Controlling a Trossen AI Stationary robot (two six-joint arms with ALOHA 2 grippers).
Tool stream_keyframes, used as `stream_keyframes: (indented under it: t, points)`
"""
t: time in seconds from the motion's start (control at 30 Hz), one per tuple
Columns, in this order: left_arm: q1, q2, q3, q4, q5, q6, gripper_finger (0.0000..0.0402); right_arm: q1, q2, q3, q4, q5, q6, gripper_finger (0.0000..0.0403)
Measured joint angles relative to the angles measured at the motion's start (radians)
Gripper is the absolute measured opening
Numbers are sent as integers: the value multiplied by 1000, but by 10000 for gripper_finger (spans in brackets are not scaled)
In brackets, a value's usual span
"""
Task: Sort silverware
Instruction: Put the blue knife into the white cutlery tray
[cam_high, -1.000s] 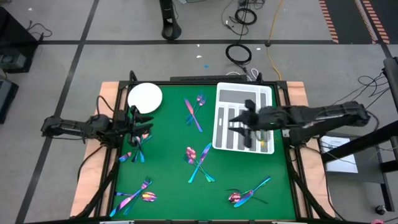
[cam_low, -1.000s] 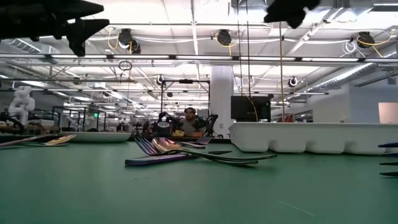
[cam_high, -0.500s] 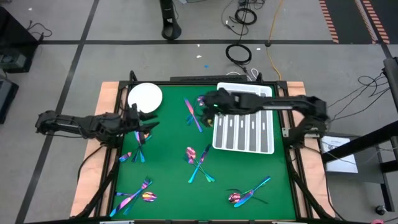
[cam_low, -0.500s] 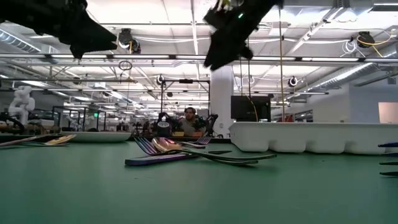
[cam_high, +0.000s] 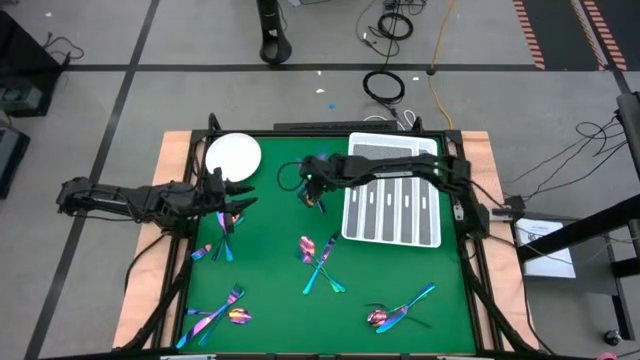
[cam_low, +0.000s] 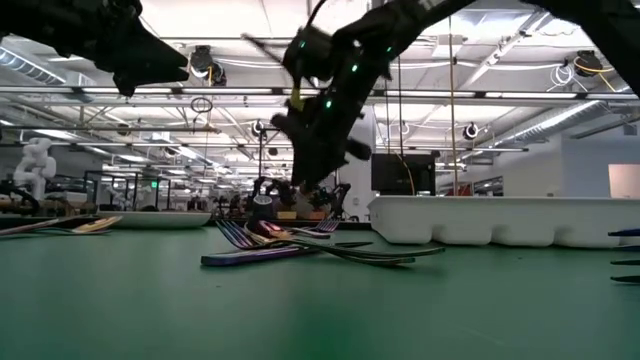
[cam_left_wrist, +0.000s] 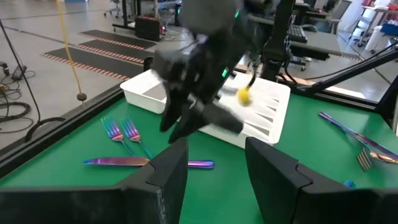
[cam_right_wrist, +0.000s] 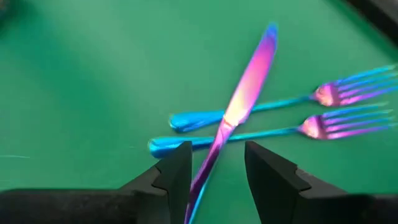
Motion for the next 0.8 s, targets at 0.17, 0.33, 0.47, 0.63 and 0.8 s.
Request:
stream_keyframes:
  t: [0.17, 0.33, 0.47, 0.63, 0.8]
  points:
    - [0, 4, 0, 0, 3, -24, 162, -16, 97, 99, -80, 0, -9, 150]
    - [0, 17, 0, -2, 3, -25, 162, -16, 158, 156, -158, 0, -17, 164]
    - [0, 23, 0, -16, 3, -24, 162, -16, 176, 157, -159, -2, -15, 175]
    - [0, 23, 0, -28, 3, -24, 162, -17, 181, 157, -149, -23, -6, 180]
    - [0, 23, 0, -26, 3, -24, 162, -18, 181, 158, -142, -74, -11, 177]
